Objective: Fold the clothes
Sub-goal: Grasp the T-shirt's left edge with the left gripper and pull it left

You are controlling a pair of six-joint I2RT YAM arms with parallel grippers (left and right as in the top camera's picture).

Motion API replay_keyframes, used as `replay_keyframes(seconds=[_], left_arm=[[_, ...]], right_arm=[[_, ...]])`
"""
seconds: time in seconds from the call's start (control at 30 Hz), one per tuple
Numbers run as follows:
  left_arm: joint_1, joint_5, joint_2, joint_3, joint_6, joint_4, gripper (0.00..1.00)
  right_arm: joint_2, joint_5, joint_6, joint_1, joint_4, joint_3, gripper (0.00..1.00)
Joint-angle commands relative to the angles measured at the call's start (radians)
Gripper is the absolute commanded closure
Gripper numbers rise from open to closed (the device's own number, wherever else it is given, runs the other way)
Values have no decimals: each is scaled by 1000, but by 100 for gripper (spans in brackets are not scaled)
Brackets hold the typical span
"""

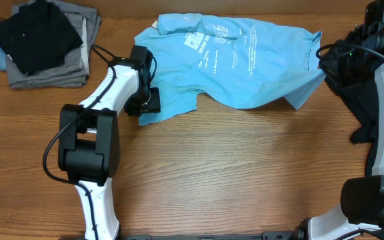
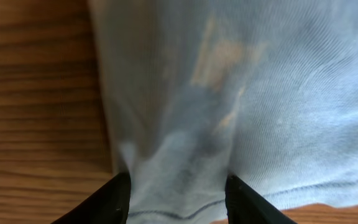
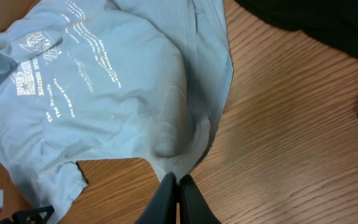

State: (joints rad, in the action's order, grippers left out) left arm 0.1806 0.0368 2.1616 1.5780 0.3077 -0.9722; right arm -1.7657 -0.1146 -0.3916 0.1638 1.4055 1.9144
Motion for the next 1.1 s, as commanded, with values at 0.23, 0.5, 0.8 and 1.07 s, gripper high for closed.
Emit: replay_keyframes(seconds=[0.23,0.5,0.8,1.07], left_arm=[[-1,-56,38,-1,21,-22,77],[-6,-123,29,45,84,-164,96],[-6,-228,-194,106,181,-337,96],[-15,-254,-378,106,195,-472,96]], right_arm=[[22,36,3,8,-6,-4,96],[22,36,-2,8,-6,-3,96],[43,44,-32,8,58,-4,96],[119,85,-39,5,198,-18,96]])
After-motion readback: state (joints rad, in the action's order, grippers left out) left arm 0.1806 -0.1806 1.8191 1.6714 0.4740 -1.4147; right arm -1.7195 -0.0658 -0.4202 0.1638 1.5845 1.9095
